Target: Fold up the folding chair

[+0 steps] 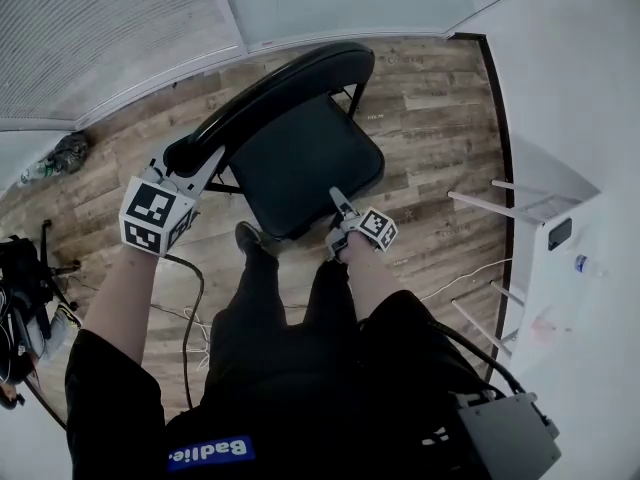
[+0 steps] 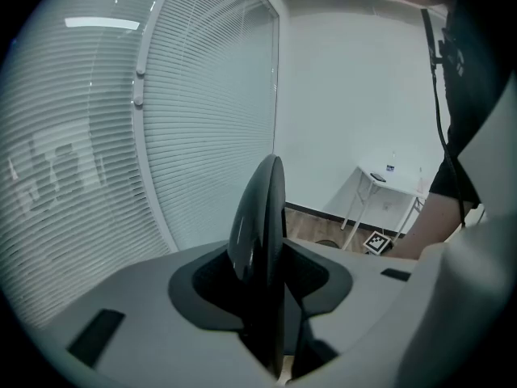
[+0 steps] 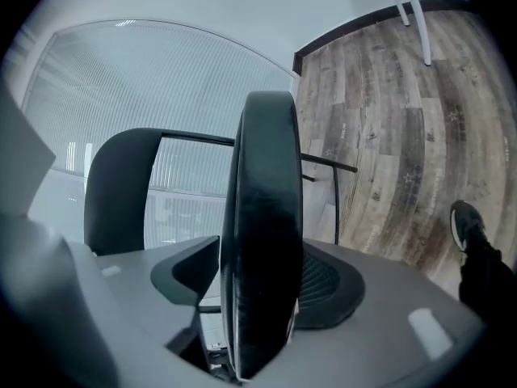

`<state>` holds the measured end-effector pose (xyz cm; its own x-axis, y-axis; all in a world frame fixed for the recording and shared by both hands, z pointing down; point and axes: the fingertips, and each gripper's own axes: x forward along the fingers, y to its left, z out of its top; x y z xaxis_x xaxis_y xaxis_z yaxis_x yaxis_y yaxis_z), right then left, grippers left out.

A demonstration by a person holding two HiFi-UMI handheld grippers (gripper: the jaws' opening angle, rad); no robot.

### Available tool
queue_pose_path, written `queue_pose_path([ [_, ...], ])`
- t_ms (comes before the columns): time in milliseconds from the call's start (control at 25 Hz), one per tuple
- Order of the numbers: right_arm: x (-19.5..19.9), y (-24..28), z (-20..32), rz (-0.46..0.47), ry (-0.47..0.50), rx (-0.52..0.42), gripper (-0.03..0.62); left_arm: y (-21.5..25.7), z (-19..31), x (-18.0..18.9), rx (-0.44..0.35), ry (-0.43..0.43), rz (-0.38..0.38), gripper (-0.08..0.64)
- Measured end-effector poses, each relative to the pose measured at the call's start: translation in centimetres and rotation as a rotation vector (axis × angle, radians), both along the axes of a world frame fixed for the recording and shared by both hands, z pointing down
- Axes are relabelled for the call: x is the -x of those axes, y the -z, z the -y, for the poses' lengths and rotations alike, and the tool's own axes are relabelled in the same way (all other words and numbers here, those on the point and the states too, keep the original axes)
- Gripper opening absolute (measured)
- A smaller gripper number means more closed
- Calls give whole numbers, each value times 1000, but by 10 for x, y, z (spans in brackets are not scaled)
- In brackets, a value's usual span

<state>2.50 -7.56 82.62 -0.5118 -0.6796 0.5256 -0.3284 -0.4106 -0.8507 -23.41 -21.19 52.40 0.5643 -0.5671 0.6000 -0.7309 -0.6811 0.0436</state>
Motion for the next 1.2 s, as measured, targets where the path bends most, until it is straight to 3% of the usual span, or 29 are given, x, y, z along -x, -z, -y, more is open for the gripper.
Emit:
queue_pose_path([
  [640, 35, 63, 45, -36, 24, 12, 253, 32, -14, -12, -44, -38, -45, 127],
  [1200, 64, 104, 94, -83, -30, 37, 253, 44, -22, -19, -53, -104, -62, 106],
])
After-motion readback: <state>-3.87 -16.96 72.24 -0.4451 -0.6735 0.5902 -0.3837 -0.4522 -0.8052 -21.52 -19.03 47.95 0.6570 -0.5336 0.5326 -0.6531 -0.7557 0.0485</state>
